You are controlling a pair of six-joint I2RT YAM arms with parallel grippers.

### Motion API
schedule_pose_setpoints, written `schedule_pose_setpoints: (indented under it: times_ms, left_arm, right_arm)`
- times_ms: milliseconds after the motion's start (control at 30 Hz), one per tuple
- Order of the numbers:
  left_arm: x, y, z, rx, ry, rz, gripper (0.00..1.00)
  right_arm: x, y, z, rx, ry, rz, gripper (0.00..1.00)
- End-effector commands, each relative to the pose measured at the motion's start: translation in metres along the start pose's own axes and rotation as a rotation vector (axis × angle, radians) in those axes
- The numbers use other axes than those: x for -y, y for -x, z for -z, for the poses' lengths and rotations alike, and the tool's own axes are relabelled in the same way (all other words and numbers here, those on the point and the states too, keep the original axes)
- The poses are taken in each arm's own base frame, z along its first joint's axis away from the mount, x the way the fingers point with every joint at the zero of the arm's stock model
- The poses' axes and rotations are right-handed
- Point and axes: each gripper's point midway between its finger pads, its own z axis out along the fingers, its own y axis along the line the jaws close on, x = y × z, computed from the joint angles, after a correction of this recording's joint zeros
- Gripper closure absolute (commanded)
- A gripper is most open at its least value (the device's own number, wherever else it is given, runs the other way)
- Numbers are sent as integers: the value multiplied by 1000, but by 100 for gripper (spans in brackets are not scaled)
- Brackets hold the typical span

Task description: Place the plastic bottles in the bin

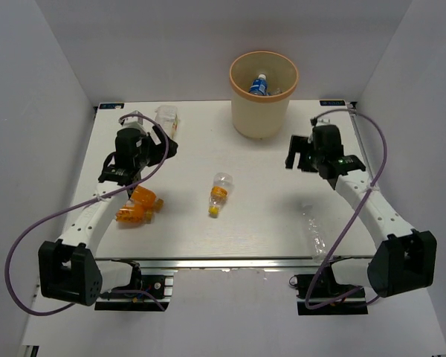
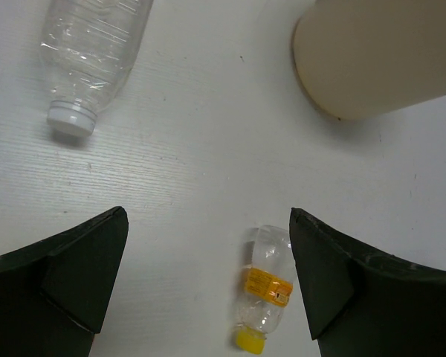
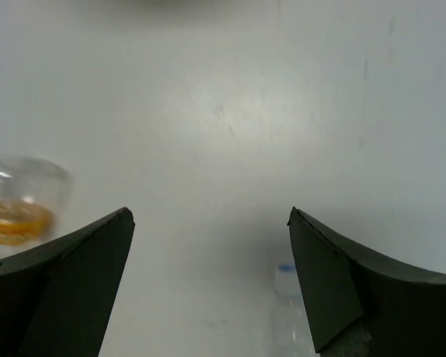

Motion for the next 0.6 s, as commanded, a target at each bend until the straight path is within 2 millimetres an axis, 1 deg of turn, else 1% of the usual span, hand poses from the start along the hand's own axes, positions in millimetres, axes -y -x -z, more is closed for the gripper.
schedule_pose_setpoints:
  times_ms: [0,33,67,100,133,167,200,233,300,400,433,467,500,533,567]
  left_arm:
    - [19,6,-4,-3,-90,-31,2]
    - [18,6,-5,-9,-85,-39,2]
    - [15,2,-7,-21,-75,-43,2]
    - [11,1,-8,-19,-55,-46,2]
    - [7,-1,-9,-21,-40,-46,2]
    - [4,-3,-9,-23,-28,-48,2]
    - [1,-7,-8,-32,-19,-49,2]
    - [-2,-8,-7,-31,-11,-53,2]
    - [-4,-10,-7,-32,-6,-58,2]
    - [-8,-8,-5,-20,19,-62,2]
    - [-16,-4,-4,1,61,-63,2]
    - [-17,-4,-4,1,69,-67,2]
    - [-19,-4,-3,4,78,-67,2]
    - [-19,-3,-2,9,80,-67,2]
    - [-19,-3,-2,9,80,-67,2]
  right_arm:
    - [37,-68,11,-213,-194,-128,11]
    - [40,-81,13,-253,-205,-127,11]
    - [48,-105,17,-319,-244,-131,11]
    - [53,-117,19,-351,-275,-138,11]
    - [60,-125,19,-364,-304,-131,11]
    - [65,-138,23,-403,-336,-139,11]
    - [71,-155,26,-450,-369,-147,11]
    - [74,-159,26,-457,-381,-142,11]
    - [82,-177,30,-532,-420,-124,11]
    - [84,-193,30,-591,-424,-111,11]
    - [83,-194,29,-593,-421,-109,11]
    - [84,-198,27,-609,-425,-109,11]
    - [83,-200,26,-615,-418,-106,13]
    - [81,-200,23,-617,-396,-101,18]
    - [80,-201,21,-625,-393,-99,20]
